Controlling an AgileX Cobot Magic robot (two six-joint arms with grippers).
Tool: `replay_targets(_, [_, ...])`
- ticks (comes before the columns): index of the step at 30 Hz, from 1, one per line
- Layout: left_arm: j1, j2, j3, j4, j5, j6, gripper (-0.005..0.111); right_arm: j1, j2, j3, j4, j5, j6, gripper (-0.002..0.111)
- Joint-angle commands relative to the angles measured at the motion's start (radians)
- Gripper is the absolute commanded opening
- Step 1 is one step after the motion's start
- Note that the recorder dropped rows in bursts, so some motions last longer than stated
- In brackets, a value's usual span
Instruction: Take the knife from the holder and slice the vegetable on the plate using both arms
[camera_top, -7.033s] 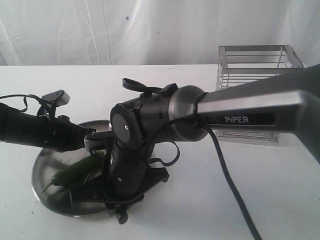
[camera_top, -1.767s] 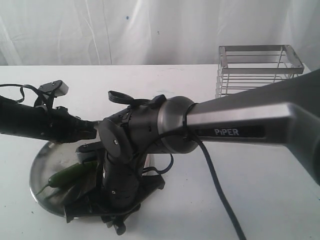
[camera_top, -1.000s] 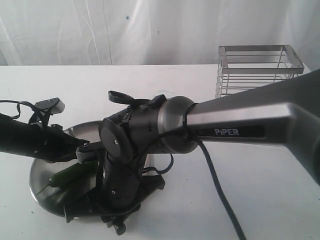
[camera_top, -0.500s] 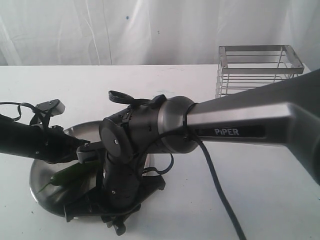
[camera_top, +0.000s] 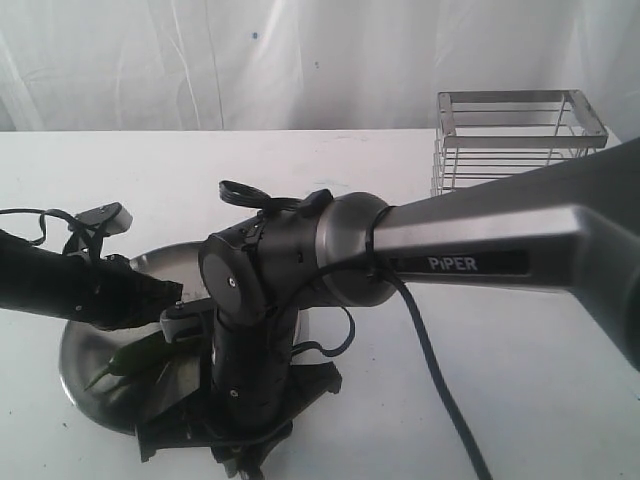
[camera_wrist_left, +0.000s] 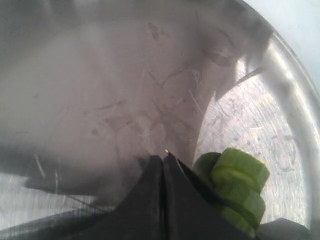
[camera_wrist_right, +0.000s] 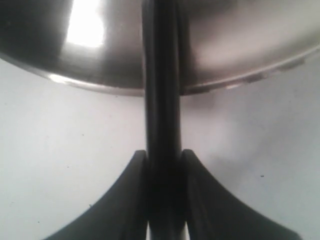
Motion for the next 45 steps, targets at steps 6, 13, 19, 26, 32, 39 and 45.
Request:
replay_targets(6, [-0.004,-0.106,-0.028,-0.017,-0.075,0.000,0.000,0.000,0.000,0.005,0.002,-0.003,-0.016,0.000])
replay_targets(13, [-0.004,-0.174,-0.037,-0.017,0.058,0.000,0.000,0.000,0.000,0.005,0.002,-0.007,-0.016,0.000])
replay_targets(19, [-0.004,-0.122,-0.037,-0.021,0.100,0.000,0.000,0.000,0.000,0.005,0.002,-0.007,-0.016,0.000])
replay_targets(26, [-0.026,-0.061,-0.037,-0.030,0.101,0.000,0.000,0.000,0.000,0.005,0.002,-0.007,-0.016,0.000])
replay_targets(32, [-0.035,-0.054,-0.037,-0.030,0.076,0.007,0.000,0.000,0.000,0.005,0.002,-0.011,-0.016,0.000])
replay_targets(39, [-0.035,-0.011,-0.037,-0.023,0.062,0.007,0.000,0.000,0.000,0.005,0.002,-0.014,-0.016,0.000])
replay_targets(45, [-0.035,0.030,-0.037,-0.013,0.061,0.007,0.000,0.000,0.000,0.005,0.002,-0.008,-0.016,0.000])
